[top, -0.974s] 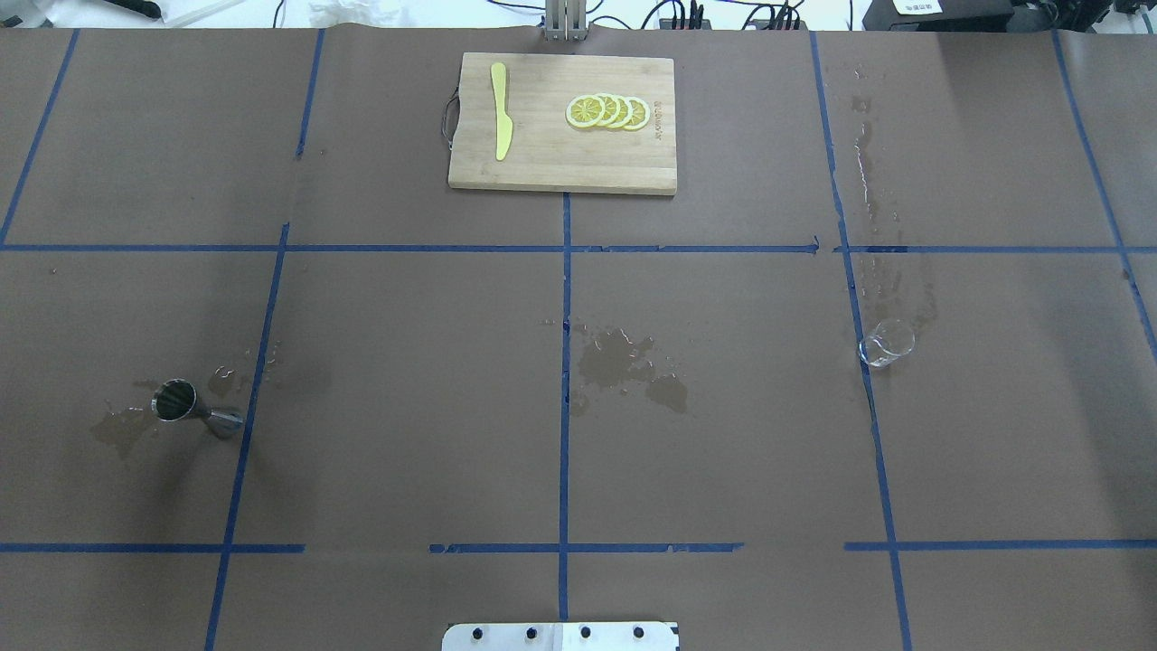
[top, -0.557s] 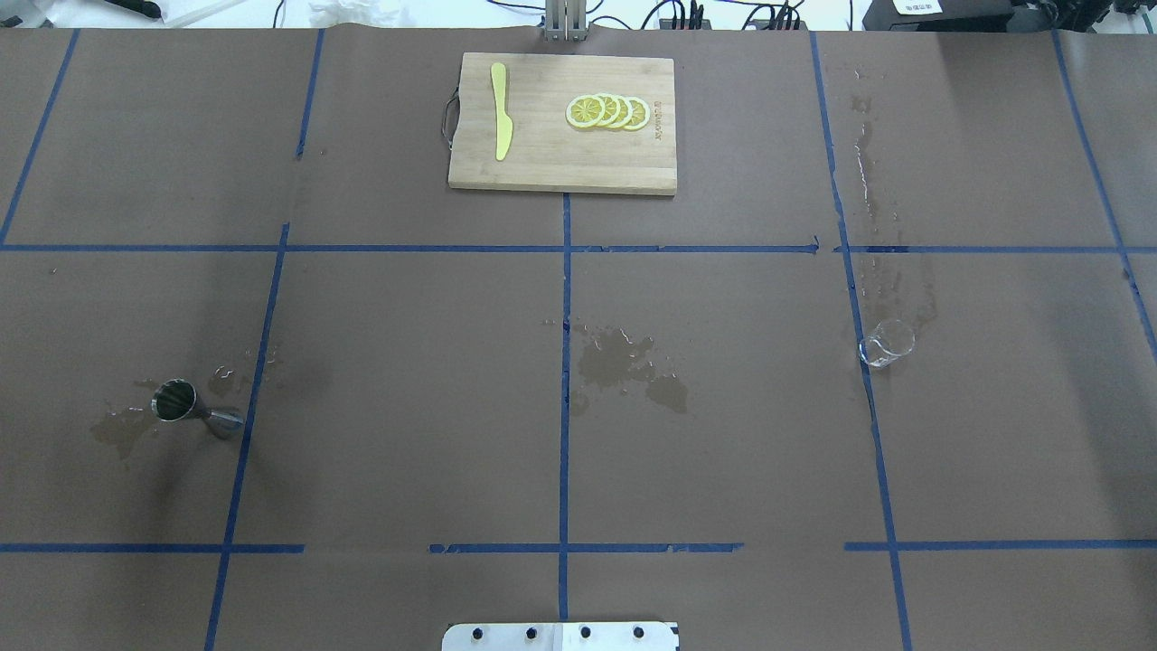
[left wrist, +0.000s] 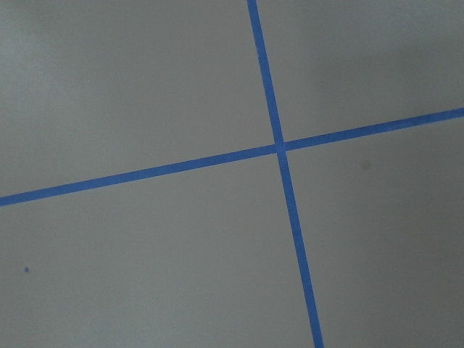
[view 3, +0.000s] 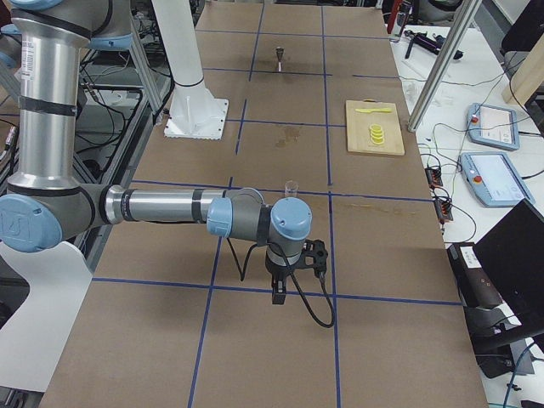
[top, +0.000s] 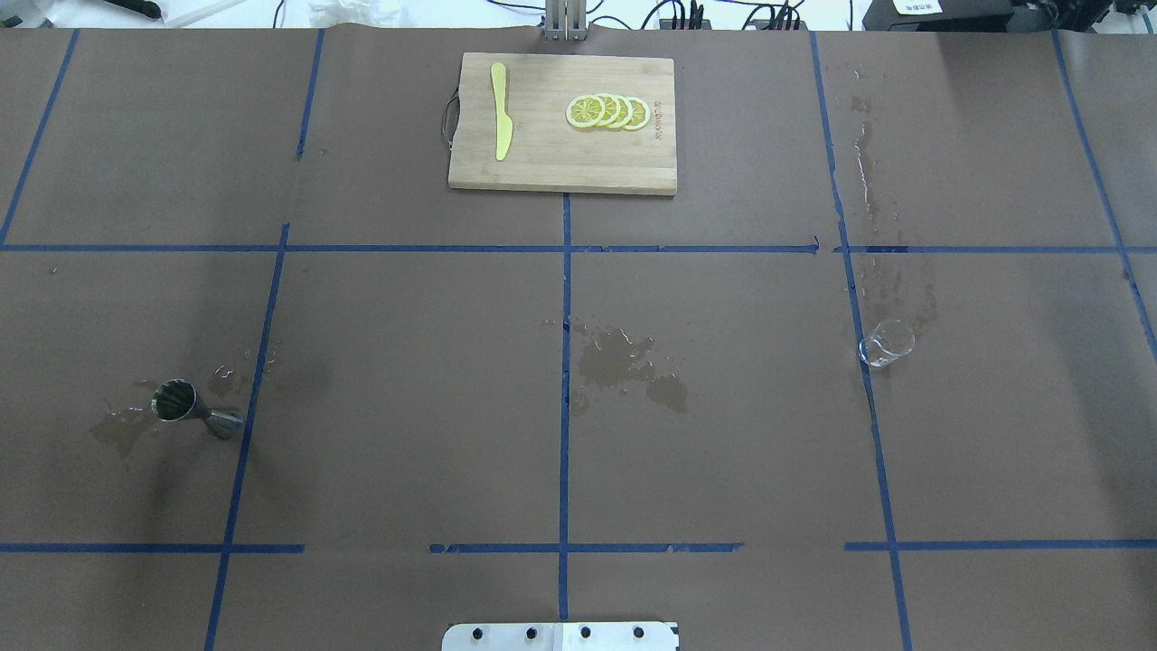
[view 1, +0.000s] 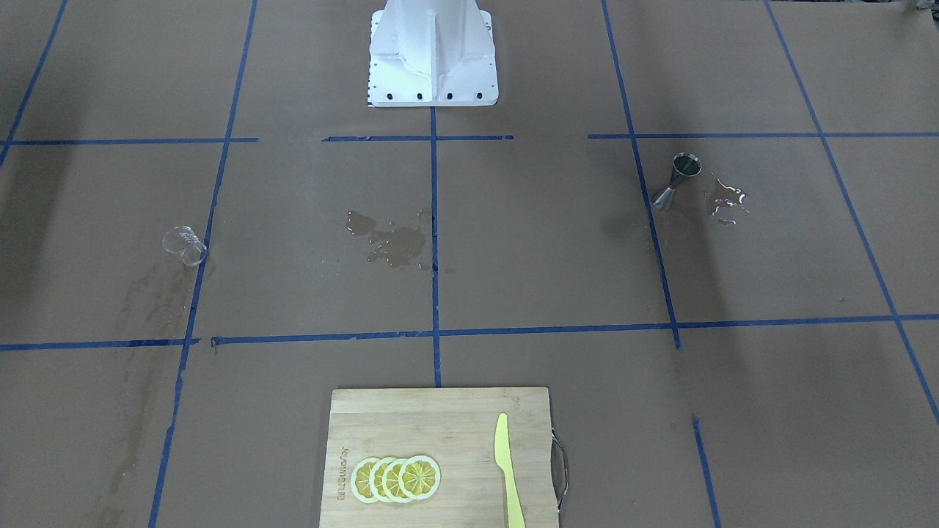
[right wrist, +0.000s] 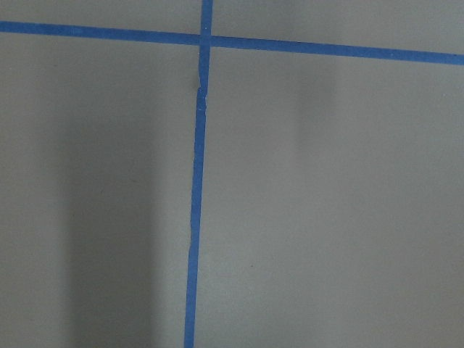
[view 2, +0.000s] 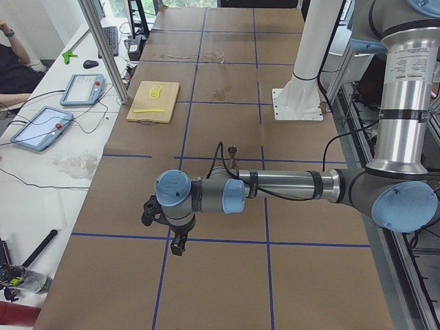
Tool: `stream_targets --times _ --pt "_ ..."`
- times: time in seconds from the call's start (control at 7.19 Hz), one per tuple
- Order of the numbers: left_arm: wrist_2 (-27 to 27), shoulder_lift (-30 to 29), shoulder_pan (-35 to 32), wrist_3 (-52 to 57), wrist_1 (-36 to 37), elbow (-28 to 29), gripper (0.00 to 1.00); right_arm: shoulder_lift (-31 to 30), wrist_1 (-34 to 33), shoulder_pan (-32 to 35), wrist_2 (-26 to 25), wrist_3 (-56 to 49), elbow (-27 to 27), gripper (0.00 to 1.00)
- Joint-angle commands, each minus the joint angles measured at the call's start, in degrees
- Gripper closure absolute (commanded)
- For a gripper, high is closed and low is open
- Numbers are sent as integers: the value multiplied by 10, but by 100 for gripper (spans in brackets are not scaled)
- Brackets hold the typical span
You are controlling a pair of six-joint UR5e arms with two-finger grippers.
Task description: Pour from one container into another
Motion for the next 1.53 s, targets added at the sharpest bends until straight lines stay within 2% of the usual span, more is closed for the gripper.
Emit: stream_targets --times 0.0,0.7,1.39 --pt "0 9 0 -1 -1 -1 0 0 0 -1 1 0 0 0" --pt "-4 7 0 3 -4 -7 0 4 -1 -3 2 -1 -2 0" --pt "-4 8 0 3 -4 -15 0 4 0 -18 -1 -5 -29 0"
